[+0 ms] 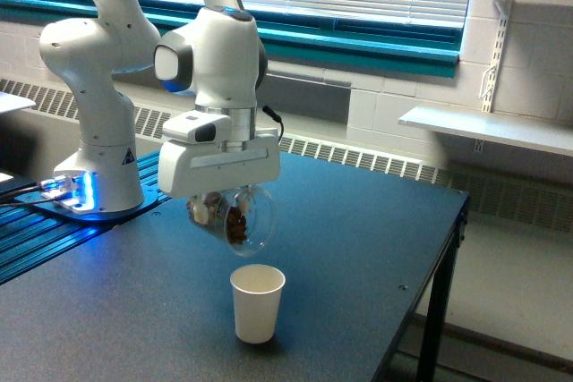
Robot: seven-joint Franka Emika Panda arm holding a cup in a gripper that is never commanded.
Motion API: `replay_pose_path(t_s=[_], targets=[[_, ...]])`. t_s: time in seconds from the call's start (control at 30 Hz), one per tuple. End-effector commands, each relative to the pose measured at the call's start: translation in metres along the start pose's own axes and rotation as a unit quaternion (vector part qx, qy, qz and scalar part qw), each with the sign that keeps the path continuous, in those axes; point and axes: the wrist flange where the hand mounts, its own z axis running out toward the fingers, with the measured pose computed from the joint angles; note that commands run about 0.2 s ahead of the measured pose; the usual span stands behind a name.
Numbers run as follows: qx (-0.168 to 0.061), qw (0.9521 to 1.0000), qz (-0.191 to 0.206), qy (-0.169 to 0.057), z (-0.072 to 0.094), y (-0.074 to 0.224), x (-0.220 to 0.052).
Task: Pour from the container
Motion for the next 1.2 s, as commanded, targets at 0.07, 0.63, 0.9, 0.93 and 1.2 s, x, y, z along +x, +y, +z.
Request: replay_pose_path(t_s=[0.07, 0.63, 0.9, 0.93, 1.2], targets=[[-0.015, 0.9998, 0.01, -0.004, 0.006, 0.006, 0.002], [-0.048, 0.9988, -0.005, -0.01, 0.017, 0.003, 0.006], [-0.061, 0.998, -0.007, -0.011, 0.02, 0.001, 0.012], [-0.063, 0.9979, -0.007, -0.012, 0.02, 0.001, 0.013], [-0.079, 0.9967, -0.013, -0.014, 0.023, -0.001, 0.017]])
